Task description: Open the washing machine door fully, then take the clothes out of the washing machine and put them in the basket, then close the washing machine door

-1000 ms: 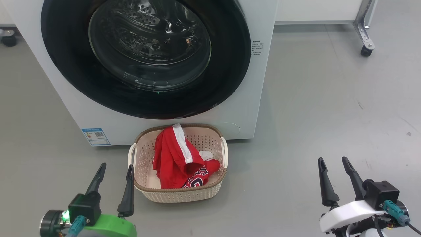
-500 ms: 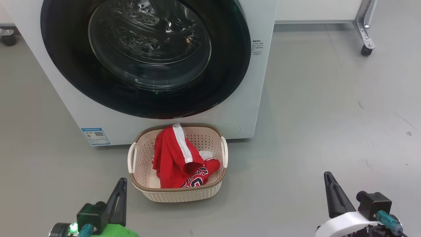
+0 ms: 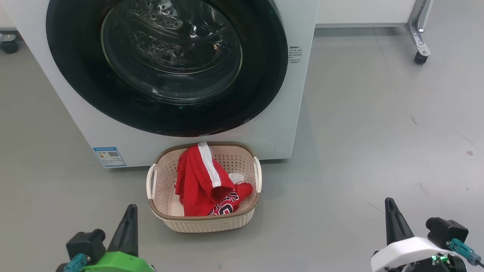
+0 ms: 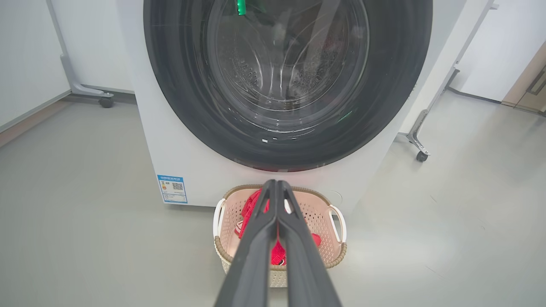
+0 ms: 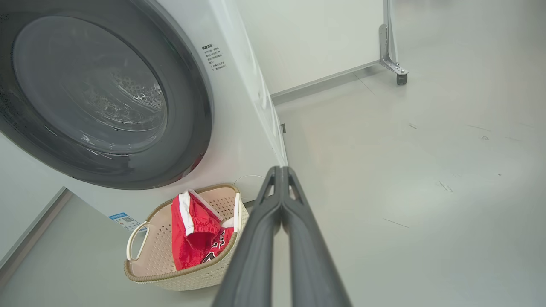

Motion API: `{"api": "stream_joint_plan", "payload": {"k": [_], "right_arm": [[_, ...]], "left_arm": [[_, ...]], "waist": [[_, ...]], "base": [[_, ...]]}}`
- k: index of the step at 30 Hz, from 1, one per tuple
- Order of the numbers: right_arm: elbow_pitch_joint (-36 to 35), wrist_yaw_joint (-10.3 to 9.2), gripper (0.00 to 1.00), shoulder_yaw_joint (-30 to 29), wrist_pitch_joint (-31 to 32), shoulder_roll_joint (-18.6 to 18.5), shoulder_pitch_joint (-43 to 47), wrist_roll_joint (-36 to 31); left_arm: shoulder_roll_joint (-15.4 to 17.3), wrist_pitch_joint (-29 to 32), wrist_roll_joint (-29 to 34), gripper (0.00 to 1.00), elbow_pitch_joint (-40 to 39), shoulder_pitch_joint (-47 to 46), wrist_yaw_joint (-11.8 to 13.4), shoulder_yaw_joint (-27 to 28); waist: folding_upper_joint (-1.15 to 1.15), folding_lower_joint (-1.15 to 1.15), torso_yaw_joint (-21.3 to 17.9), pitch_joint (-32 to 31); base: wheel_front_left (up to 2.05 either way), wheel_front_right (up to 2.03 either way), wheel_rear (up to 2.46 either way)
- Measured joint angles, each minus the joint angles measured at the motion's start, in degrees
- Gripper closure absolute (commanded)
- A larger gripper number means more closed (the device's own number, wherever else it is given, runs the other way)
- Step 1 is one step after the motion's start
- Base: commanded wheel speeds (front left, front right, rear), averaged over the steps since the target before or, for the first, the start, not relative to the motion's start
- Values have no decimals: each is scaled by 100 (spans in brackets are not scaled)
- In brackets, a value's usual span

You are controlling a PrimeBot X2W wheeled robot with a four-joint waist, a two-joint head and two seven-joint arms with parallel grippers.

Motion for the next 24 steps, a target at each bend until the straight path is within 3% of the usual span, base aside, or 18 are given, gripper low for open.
{"api": "stream_joint_plan", "payload": {"k": [24], "right_arm": [[32, 147, 100, -474, 514, 91, -163, 1634]], "left_arm": [[-69, 409, -1777, 100, 100, -19, -287, 467]], "waist": [[0, 0, -19, -6]], "base": [[0, 0, 0]]}}
